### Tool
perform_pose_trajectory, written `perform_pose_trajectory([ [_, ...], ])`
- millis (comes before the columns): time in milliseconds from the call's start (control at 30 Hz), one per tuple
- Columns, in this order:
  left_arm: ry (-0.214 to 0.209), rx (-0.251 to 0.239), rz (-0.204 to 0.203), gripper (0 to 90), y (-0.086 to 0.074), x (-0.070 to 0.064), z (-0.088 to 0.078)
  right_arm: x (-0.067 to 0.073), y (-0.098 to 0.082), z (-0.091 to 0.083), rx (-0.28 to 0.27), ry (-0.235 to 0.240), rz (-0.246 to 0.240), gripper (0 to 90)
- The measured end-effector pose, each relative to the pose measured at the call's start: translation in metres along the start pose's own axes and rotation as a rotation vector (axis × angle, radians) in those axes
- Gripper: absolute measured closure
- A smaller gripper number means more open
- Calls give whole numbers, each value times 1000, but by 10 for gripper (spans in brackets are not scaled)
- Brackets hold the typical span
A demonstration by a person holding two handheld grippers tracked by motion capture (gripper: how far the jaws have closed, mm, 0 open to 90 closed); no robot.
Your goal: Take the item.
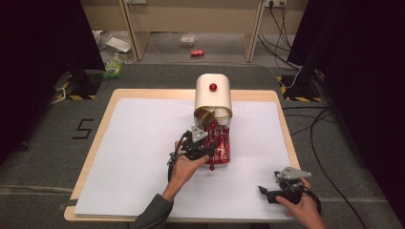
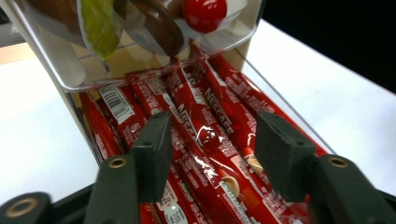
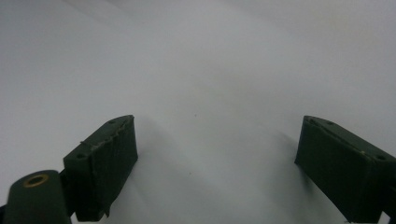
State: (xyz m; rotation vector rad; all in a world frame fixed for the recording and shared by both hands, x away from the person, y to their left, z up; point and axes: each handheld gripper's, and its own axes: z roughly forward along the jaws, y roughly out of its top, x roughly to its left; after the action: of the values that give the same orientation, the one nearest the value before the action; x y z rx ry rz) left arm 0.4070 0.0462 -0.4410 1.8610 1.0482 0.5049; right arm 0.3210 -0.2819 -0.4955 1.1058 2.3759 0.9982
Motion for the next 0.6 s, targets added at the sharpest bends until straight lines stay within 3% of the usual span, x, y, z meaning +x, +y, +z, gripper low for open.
perform_pose_trajectory([
  [367, 68, 44, 32, 650, -5, 1, 8, 0, 0, 0, 1, 0, 0, 128],
  [467, 76, 51, 32, 658, -4, 1, 9, 0, 0, 0, 1, 0, -1, 128],
  [600, 100, 75, 66, 657, -3, -2, 12, 0, 0, 0, 1, 0, 0, 128],
])
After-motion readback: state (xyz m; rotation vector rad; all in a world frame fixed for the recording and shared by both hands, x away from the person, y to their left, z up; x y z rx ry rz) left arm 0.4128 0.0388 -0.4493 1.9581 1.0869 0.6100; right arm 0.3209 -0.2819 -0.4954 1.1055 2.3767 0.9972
